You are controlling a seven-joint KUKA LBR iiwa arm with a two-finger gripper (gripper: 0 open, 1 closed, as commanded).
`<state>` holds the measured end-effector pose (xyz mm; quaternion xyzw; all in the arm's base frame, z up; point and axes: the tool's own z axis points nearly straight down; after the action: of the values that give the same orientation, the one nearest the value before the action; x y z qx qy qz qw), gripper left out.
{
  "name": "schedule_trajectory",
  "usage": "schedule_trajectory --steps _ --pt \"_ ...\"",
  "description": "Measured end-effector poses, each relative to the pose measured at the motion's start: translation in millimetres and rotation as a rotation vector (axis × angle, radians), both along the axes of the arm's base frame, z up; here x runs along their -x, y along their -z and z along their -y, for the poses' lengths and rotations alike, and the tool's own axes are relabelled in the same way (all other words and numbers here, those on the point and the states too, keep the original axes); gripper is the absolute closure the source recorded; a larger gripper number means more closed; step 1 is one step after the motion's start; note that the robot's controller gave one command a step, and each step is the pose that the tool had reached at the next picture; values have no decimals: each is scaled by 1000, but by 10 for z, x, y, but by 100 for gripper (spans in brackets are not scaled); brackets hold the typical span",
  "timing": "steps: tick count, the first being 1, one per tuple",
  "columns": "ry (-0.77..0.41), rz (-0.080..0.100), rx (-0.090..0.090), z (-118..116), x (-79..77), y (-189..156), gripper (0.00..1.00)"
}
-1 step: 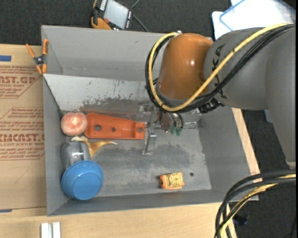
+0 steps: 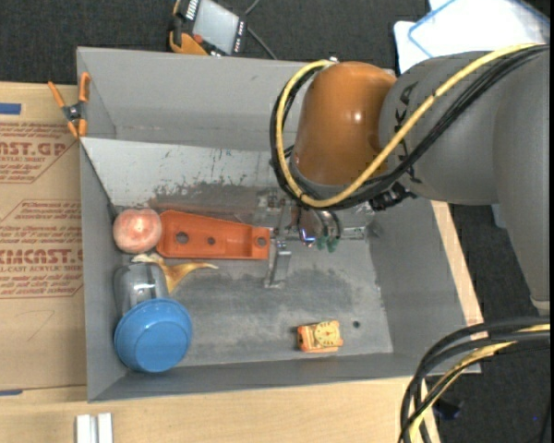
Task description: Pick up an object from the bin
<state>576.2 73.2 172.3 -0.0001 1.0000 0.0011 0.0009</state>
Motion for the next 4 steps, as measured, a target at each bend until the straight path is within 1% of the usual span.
schedule_trajectory --steps 1,2,3,4 --pt "9 13 -2 -7 -20 206 0" --pt "-61 6 0 -45 169 8 0" --pt "-54 25 -2 -16 70 -14 0" --pt "-276 19 1 199 89 644 0"
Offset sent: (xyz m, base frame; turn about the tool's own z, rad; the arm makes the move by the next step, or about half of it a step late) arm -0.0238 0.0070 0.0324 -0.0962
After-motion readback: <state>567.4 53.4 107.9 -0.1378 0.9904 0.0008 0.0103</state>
